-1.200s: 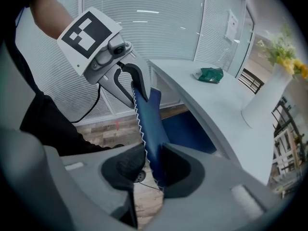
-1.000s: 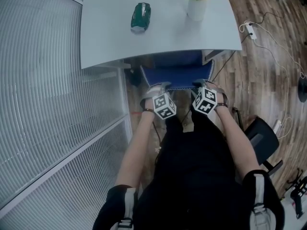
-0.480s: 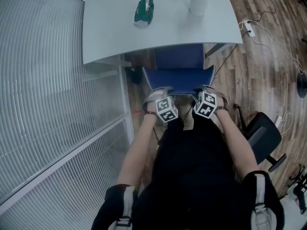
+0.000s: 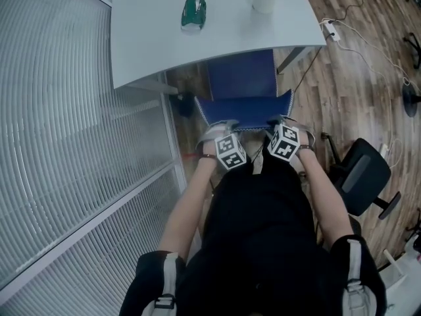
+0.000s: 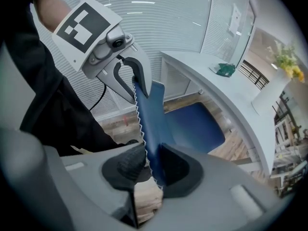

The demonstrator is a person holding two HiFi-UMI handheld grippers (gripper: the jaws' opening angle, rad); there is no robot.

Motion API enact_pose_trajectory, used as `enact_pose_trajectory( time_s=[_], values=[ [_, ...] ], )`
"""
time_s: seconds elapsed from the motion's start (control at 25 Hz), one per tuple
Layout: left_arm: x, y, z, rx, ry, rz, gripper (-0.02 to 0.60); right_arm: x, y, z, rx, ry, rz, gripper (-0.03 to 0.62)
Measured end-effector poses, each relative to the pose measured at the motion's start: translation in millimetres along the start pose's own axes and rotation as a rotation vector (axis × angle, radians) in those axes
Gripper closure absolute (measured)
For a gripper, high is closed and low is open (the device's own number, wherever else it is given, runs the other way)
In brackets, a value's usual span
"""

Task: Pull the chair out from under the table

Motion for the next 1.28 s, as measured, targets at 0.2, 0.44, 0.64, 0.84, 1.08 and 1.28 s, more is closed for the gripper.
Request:
enact_pose_trajectory(
  time_s=[0.2,0.44,0.64,0.84,1.08,1.28],
  values=[
    [13,-17,-8,-0.014,-0.003,0.028,0.488,-3,24,2,0.014,0.009,0.029,0.49],
    [23,-40,-12,0.011,-0.001,0.035,0.488,0,51,5,0.015,0.018,0.047,0.49],
    [23,-52,-20,0.012,0.004,0.036,0.488,2,64,-2,0.006,0.006,0.044,0.49],
    [17,-64,-25,0.012,0.0,0.018,0.488,7,72,-10,-0.002,-0.003,0.024,0.49],
    [3,-89,-30,0.011,0.011,-0.024,0.488,25,85,-23,-0.021,0.002,-0.009,0.49],
    [-10,-110,-32,0.008,0.022,-0.062,0.486,41,97,-32,-0.033,-0.005,-0.032,0.49]
  ],
)
Point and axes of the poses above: the fingertips, and each gripper's own axes: z forward along the fingers, y to its left, x out of its underside, the point moved 5 cm from there along -z, backward along the fingers
